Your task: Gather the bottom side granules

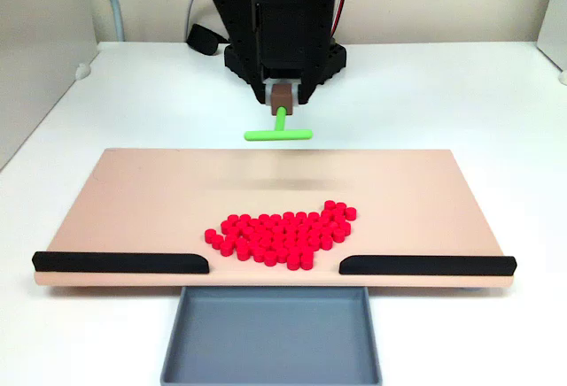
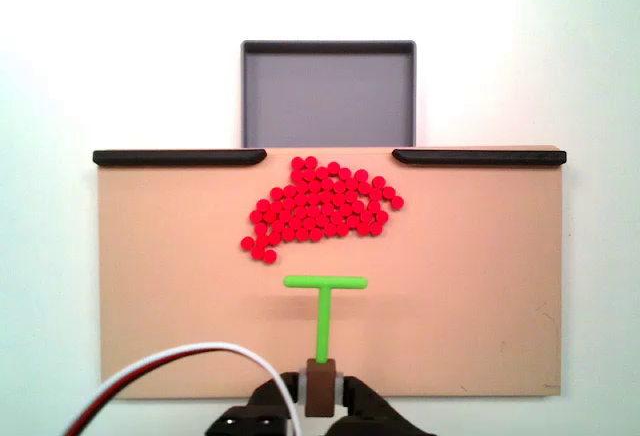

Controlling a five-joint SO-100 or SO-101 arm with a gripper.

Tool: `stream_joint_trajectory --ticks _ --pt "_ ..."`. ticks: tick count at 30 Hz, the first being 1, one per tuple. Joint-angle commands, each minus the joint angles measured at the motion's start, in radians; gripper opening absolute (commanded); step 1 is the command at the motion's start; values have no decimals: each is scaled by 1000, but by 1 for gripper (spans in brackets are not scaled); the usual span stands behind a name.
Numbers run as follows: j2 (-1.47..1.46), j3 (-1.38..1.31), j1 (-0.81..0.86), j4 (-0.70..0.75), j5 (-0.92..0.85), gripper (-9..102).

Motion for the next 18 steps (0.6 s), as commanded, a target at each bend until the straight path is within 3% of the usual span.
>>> stream_joint_trajectory --ticks 1,18 --pt "0 -37 -28 2 26 0" --pt "-66 -43 -5 -5 -15 0"
